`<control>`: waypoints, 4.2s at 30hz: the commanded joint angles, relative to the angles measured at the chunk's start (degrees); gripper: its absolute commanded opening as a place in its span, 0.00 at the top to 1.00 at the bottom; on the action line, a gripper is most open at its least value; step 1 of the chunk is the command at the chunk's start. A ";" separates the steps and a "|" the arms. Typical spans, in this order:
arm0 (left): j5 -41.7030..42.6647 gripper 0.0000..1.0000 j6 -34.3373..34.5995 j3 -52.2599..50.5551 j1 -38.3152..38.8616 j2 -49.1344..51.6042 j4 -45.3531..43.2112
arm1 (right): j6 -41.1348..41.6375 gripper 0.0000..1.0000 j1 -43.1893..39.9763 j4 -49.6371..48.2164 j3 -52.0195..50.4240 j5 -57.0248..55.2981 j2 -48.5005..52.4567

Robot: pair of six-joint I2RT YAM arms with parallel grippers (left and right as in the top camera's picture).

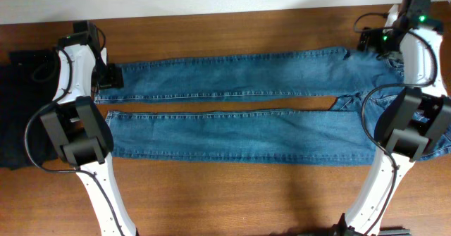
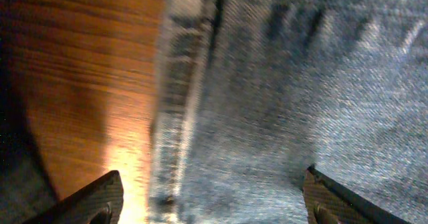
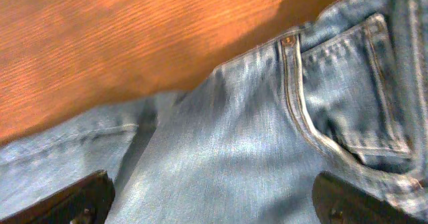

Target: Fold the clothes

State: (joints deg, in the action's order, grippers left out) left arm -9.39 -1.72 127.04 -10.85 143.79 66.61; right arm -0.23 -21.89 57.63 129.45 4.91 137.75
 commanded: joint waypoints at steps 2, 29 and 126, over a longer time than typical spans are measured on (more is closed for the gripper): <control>-2.45 0.08 0.04 4.87 0.72 -5.86 0.13 | 2.29 0.01 -1.16 6.38 5.79 0.83 -2.34; 11.32 0.04 7.02 6.08 12.79 -32.17 19.80 | 12.41 0.01 -15.76 38.51 10.67 0.42 -11.85; 17.14 0.01 27.74 -91.71 6.01 -73.99 -33.42 | 13.88 0.01 -36.74 -23.21 -62.05 4.44 -33.18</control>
State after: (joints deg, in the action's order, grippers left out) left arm 6.92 27.00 35.68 -4.54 69.65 33.19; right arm 14.87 -58.28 35.66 67.37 7.03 101.73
